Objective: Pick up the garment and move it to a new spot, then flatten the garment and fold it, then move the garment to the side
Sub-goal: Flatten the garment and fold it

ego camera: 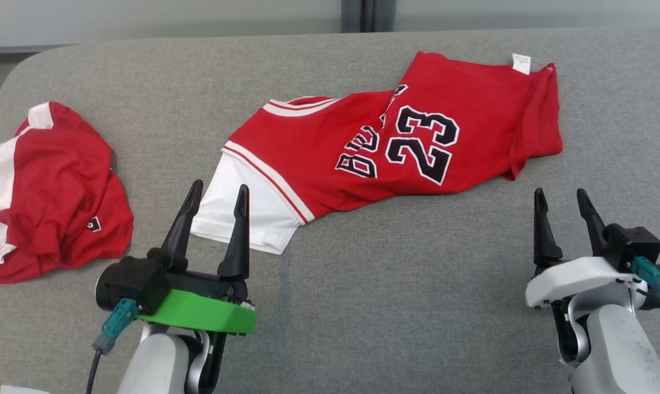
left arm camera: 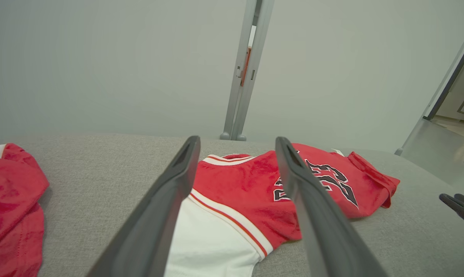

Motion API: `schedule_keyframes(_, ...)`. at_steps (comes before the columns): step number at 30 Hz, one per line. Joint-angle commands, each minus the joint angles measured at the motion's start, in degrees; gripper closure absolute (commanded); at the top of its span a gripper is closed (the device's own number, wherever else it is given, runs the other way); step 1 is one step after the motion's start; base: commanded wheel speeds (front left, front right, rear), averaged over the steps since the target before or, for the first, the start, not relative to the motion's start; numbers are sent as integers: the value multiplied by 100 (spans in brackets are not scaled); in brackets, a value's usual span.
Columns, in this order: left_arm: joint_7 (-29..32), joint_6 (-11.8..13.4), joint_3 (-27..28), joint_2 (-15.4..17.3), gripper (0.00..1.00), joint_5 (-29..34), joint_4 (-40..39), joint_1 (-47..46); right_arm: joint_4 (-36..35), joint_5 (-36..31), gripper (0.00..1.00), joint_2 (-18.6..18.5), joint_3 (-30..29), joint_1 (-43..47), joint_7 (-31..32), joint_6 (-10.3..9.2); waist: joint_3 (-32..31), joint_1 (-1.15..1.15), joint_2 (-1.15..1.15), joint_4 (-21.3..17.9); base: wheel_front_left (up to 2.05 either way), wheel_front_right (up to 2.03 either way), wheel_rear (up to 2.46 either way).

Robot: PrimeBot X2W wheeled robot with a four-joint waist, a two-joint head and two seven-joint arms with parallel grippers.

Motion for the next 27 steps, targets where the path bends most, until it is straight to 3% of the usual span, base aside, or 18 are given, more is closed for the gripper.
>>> schedule_keyframes(1,-3,-12,-30,3,0,-52,12,-127,232,-202,0,-16,-84,-178,-3,0,236,0,0,200,0,0,0)
schedule_keyframes(9,-3,-13,-86,-14,0,-184,139,-359,1591,-860,0,-19,-536,-1090,54,0,635,0,0,555,0,0,0)
schedule_keyframes(20,-3,-14,-95,-31,0,-213,216,-451,2400,-1324,0,-12,-1124,-1757,14,0,764,0,0,742,0,0,0)
schedule_keyframes(21,-3,-14,-84,-31,0,-213,227,-443,2448,-1357,63,-11,-1165,-1793,12,0,754,0,0,733,0,0,0)
schedule_keyframes(22,-3,-14,-69,-32,0,-207,237,-429,2457,-1410,100,-11,-1182,-1806,17,0,740,0,0,717,0,0,0)
schedule_keyframes(27,-3,-14,13,-33,0,-167,303,-348,2337,-1322,100,-20,-1082,-1746,8,0,590,0,0,531,0,0,0)
